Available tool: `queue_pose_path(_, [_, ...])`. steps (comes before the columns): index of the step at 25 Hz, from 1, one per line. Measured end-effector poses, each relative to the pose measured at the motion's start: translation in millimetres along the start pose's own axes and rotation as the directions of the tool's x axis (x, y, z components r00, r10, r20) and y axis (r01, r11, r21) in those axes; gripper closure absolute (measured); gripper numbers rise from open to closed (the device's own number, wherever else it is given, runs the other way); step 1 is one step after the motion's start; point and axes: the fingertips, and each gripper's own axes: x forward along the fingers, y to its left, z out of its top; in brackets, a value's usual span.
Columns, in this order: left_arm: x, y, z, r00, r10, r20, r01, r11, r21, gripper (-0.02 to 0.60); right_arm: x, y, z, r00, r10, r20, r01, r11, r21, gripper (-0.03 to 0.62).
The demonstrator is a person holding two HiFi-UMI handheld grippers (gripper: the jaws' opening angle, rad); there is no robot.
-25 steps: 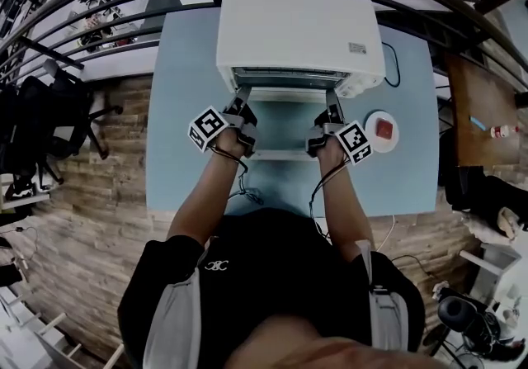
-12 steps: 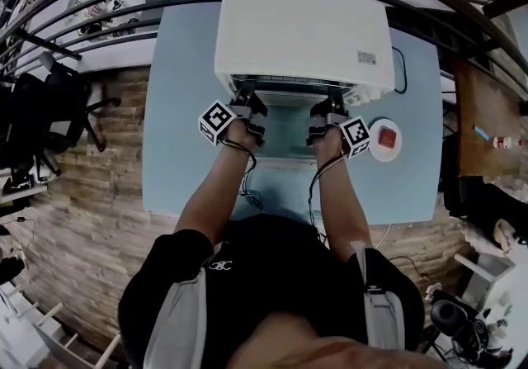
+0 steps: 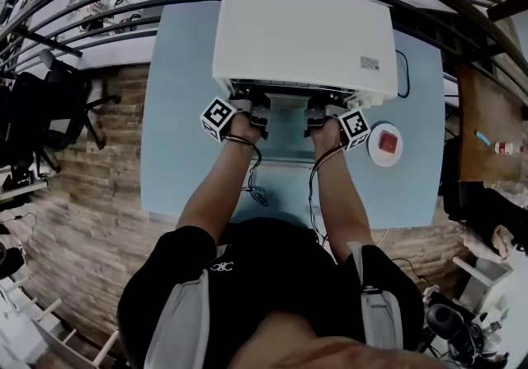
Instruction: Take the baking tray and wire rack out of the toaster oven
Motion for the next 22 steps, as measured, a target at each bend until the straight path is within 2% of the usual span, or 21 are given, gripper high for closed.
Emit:
queue_pose_path(1, [-0.1, 0.2, 0.5, 1.0, -0.004, 0.0, 0.004, 1.0, 0.001, 0.494, 0.6, 1.2, -0.4, 1.0, 0.009, 0.0, -0.009, 1.0, 0.01, 0.525])
queue_pose_path(4, [0.3, -0.5, 0.6, 1.0, -0.011, -0.003, 0.011, 1.0, -0.006, 0.515, 1.7, 0.6, 0.0, 1.0, 0.015, 0.002, -0.015, 0.999, 0.042, 0.534])
queue_pose_path(12, [-23.6, 4.7, -3.8, 1.0, -0.002, 0.001, 0.002, 0.999, -0.039, 0.517, -22.8, -4.8, -7.3, 1.0, 0.004, -0.012, -0.003, 0.997, 0.073, 0.537])
queue_pose_path(22, [-70.1, 10.2, -22.2, 0.999, 0.009, -0.037, -0.01, 1.0, -0.016, 0.522, -69.0, -12.2, -13.3, 0.999, -0.002, -0.053, 0.006, 0.997, 0.078, 0.543])
